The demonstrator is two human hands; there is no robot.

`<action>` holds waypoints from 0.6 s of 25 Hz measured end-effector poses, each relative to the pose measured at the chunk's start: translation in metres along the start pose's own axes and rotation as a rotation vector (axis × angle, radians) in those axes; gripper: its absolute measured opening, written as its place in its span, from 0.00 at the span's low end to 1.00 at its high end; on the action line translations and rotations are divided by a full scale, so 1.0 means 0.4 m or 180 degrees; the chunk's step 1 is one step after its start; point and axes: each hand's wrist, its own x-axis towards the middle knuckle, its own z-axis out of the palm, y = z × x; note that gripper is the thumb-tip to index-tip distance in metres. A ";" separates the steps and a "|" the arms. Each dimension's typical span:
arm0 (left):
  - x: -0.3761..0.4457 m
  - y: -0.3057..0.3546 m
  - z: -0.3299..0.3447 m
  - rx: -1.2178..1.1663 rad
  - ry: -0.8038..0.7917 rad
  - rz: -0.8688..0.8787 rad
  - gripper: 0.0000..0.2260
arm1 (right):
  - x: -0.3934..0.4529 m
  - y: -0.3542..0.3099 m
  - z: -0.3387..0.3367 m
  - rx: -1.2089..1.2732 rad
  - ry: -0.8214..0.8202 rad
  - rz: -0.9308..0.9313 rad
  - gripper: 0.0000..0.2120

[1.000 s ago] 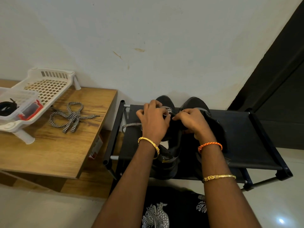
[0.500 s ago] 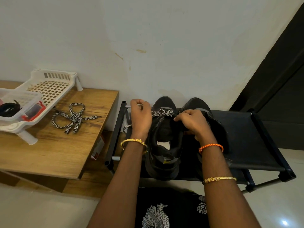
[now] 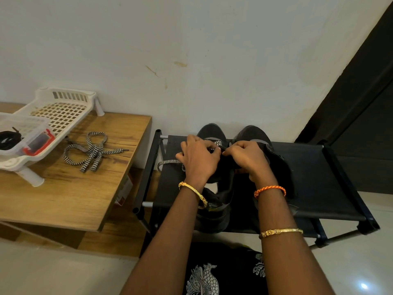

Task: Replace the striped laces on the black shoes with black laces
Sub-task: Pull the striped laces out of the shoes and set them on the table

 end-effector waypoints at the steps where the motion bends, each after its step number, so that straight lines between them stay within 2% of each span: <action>1: 0.000 -0.001 -0.002 -0.0118 0.0027 -0.0023 0.06 | 0.000 -0.001 0.001 -0.0011 0.0017 0.0001 0.01; 4: 0.000 0.000 -0.023 -0.0825 0.0234 -0.0248 0.04 | -0.001 -0.004 0.002 0.0053 0.0035 0.0044 0.02; 6: 0.010 -0.003 -0.042 -0.1504 0.0517 -0.0562 0.08 | 0.000 -0.004 0.001 0.0072 0.0023 0.0074 0.02; 8: 0.020 -0.011 -0.059 -0.2295 0.0790 -0.0962 0.06 | 0.000 -0.003 0.000 0.0100 0.0004 0.0086 0.03; 10: 0.021 -0.014 -0.069 -0.3211 0.0702 -0.1341 0.05 | 0.001 -0.002 0.000 0.0116 0.0005 0.0082 0.03; 11: 0.020 -0.015 -0.069 -0.3407 0.0574 -0.1421 0.05 | 0.001 -0.002 0.000 0.0113 0.0012 0.0078 0.03; 12: 0.018 -0.015 -0.069 -0.3223 0.0464 -0.1363 0.04 | 0.001 -0.002 0.001 0.0105 0.0019 0.0073 0.03; 13: 0.015 -0.013 -0.064 -0.2713 0.0358 -0.1142 0.03 | 0.002 -0.002 0.001 0.0090 0.0027 0.0065 0.03; 15: 0.007 -0.008 -0.043 -0.1314 0.0095 -0.0434 0.02 | 0.001 0.000 0.001 0.0043 0.0040 0.0038 0.02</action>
